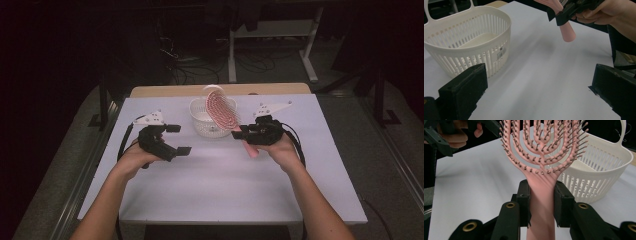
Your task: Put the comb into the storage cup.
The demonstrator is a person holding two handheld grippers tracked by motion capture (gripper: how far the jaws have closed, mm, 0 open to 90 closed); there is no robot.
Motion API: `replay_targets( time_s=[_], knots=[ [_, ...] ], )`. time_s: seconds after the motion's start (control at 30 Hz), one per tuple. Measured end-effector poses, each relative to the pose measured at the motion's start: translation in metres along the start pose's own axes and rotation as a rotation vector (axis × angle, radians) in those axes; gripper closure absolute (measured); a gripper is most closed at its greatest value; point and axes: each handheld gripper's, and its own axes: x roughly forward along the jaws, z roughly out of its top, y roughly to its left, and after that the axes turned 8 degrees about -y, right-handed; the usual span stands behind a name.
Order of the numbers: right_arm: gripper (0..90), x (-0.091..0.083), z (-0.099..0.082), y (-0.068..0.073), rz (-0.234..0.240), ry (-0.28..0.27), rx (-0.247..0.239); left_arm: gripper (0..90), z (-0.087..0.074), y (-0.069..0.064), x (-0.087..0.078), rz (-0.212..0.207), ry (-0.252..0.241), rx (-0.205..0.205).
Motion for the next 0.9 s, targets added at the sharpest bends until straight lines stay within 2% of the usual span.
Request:
replay_targets(
  time_s=[0.2, 0.33, 0.47, 0.67, 0.9],
  knots=[
    [68.8, 0.001, 0.000, 0.000, -0.005, -0.002, -0.002, 0.2, 0.005, 0.002, 0.007, -0.011, -0.018, -0.013],
    [68.8, 0.001, 0.000, 0.001, -0.007, -0.007, -0.007, 0.2, 0.007, 0.002, 0.007, -0.010, -0.044, -0.025],
    [68.8, 0.002, 0.000, 0.003, -0.002, -0.014, -0.012, 0.2, 0.009, 0.002, 0.006, 0.002, -0.050, -0.028],
    [68.8, 0.011, -0.003, 0.008, 0.008, -0.005, -0.026, 0.2, 0.009, 0.002, 0.005, 0.014, -0.054, -0.045],
    [68.8, 0.021, -0.005, 0.013, 0.021, 0.013, -0.043, 0.2, 0.013, -0.003, 0.006, 0.016, -0.058, -0.034]
  ],
)
